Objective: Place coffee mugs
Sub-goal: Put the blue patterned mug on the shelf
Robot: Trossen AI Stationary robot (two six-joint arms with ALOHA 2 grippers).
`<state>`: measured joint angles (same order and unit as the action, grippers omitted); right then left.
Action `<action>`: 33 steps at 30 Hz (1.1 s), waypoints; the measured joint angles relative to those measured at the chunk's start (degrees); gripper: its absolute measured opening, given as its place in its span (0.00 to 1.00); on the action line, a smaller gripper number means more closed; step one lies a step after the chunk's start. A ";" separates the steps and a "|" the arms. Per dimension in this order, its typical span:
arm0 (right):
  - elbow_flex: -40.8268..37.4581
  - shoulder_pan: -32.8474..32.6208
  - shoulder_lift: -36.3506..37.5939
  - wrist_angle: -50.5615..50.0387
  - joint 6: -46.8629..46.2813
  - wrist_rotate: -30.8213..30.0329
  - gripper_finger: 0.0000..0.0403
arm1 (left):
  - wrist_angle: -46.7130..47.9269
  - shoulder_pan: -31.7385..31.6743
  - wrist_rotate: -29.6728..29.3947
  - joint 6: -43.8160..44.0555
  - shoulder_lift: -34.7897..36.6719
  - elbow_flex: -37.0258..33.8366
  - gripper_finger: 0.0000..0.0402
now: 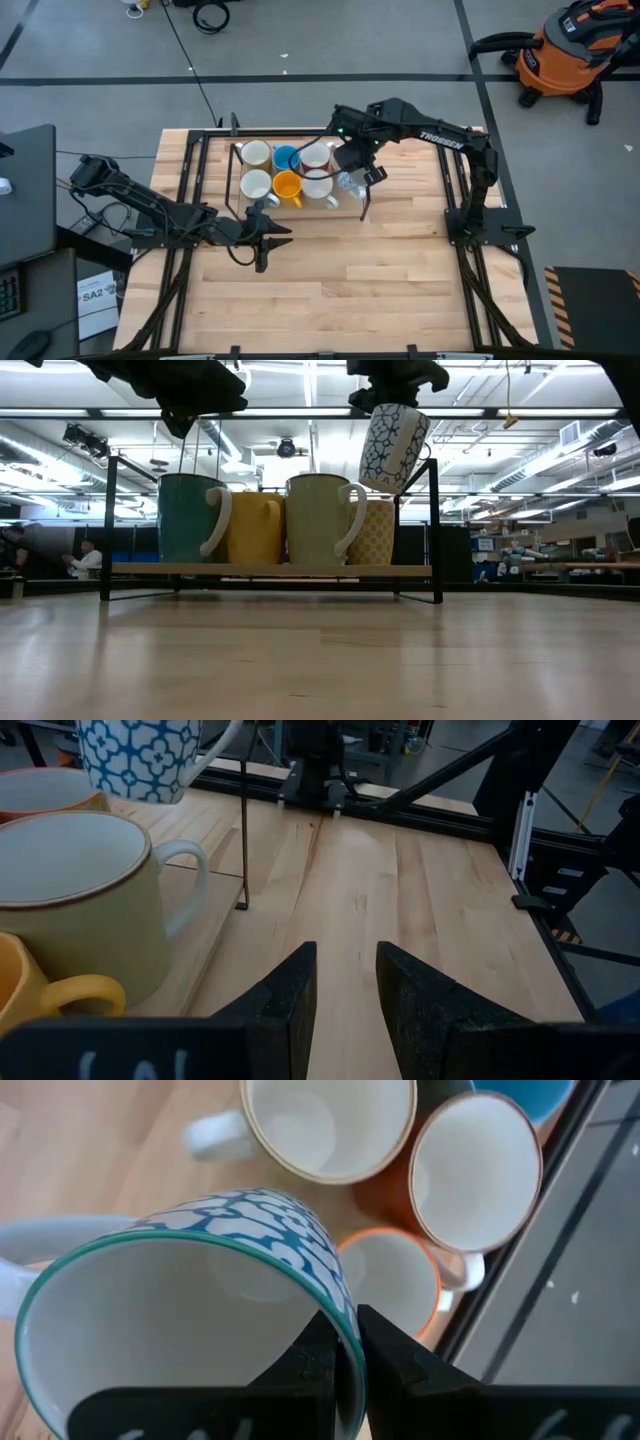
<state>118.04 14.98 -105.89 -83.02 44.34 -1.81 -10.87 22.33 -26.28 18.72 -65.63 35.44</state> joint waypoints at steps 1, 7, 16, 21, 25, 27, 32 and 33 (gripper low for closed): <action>0.00 0.19 0.02 0.25 0.35 0.81 0.07 | 0.02 0.00 -0.01 -0.01 0.00 0.00 0.28; 0.00 0.26 0.02 0.76 1.40 2.49 0.07 | 0.00 0.02 0.00 -0.01 0.00 0.00 0.28; -0.07 0.22 -3.07 0.74 3.88 2.48 0.07 | 0.00 -0.01 0.00 0.01 0.00 0.00 0.28; -0.07 0.22 -6.13 0.79 3.87 2.43 0.07 | 0.04 0.00 0.00 0.01 0.00 0.00 0.28; -0.07 0.20 -8.81 0.76 3.84 2.00 0.07 | 0.00 0.02 0.00 0.01 0.00 0.00 0.28; -0.07 0.20 -9.83 0.66 3.84 1.86 0.07 | -0.02 0.02 0.00 0.01 0.00 0.00 0.28; -0.07 0.11 -12.37 0.26 3.86 1.34 0.07 | 0.04 0.02 0.00 0.01 0.00 0.00 0.28; -0.07 0.11 -12.73 -0.04 3.86 1.34 0.07 | 0.02 0.02 0.00 0.01 0.00 0.00 0.28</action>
<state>117.97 15.09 -118.61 -83.06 48.21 -0.47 -10.85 22.35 -26.28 18.72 -65.63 35.44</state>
